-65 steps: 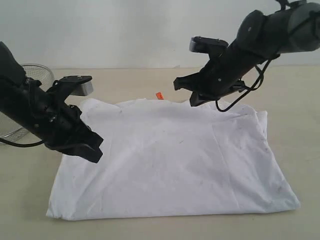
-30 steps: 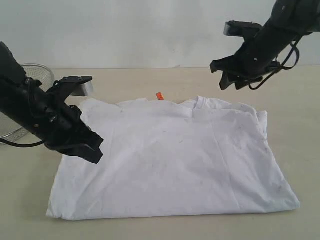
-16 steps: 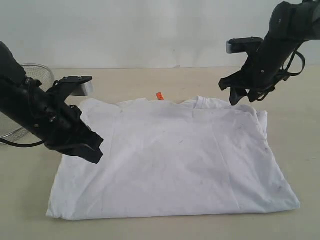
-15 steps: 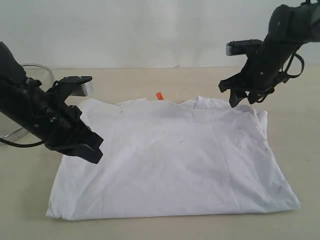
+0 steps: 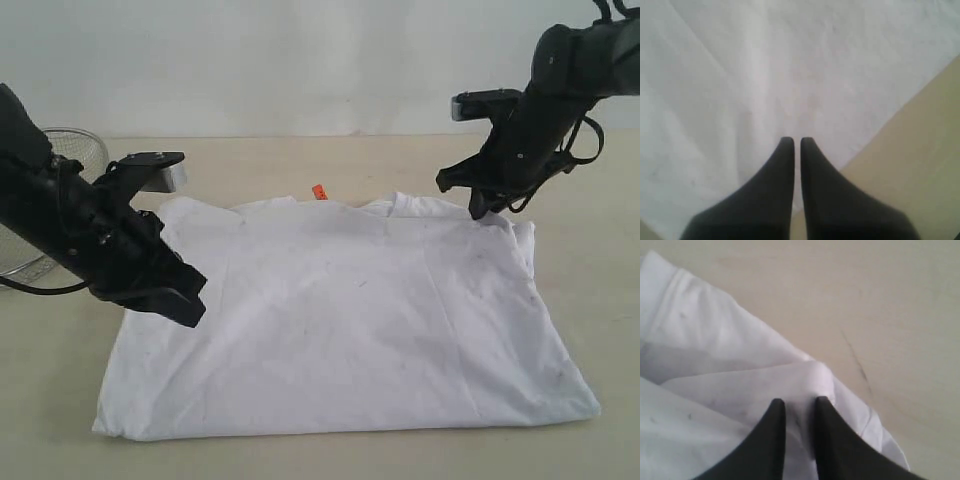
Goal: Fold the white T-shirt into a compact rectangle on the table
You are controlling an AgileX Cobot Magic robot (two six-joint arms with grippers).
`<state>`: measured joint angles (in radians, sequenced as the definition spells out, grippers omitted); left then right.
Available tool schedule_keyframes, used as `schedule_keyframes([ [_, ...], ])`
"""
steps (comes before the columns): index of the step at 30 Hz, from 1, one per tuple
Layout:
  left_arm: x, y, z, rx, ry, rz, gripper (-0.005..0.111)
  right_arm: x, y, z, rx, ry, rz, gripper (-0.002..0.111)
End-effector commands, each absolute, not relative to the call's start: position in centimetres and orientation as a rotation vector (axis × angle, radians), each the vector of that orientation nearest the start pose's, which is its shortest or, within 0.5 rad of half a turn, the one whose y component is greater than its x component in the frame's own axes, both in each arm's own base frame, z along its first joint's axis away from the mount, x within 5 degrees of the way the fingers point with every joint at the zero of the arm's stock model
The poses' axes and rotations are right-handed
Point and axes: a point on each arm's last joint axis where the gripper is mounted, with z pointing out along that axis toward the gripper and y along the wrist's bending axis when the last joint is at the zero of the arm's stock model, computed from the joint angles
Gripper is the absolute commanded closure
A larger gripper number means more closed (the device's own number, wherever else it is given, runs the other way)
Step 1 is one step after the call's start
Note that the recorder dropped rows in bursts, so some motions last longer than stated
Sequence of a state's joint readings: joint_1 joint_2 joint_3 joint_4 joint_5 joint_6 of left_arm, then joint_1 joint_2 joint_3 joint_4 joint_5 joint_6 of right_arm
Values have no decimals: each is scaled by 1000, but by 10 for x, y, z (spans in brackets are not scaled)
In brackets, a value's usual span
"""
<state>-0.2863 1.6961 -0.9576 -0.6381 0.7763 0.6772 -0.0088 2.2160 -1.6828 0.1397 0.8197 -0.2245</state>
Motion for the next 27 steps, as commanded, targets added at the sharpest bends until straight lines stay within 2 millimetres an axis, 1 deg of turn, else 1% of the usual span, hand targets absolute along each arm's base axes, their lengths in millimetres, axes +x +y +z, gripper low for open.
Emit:
schedule_keyframes([
  [1,283,-125,186,754,2737,-648,102,464,2,152,-191,2827,94,108],
  [4,283,-125,186,754,2737,-648,102,464,1,152,-134,2823,93,108],
  [10,283,-125,186,754,2737,-648,102,467,-1,153,39,2800,80,108],
  [14,283,-125,186,754,2737,-648,102,468,-7,154,129,2780,89,108],
  [18,283,-125,186,754,2737,-648,102,470,-8,154,157,2763,94,108],
  [20,283,-124,185,764,2738,-638,102,471,-8,157,200,2735,112,108],
  [22,283,-124,185,766,2738,-636,102,472,-6,157,177,2731,129,108],
  [25,283,-124,185,763,2738,-636,102,472,-8,162,96,2718,89,108],
  [26,283,-124,185,763,2738,-636,102,472,-8,165,23,2715,73,108],
  [27,283,-124,185,763,2738,-636,102,470,-8,167,-47,2722,60,104],
])
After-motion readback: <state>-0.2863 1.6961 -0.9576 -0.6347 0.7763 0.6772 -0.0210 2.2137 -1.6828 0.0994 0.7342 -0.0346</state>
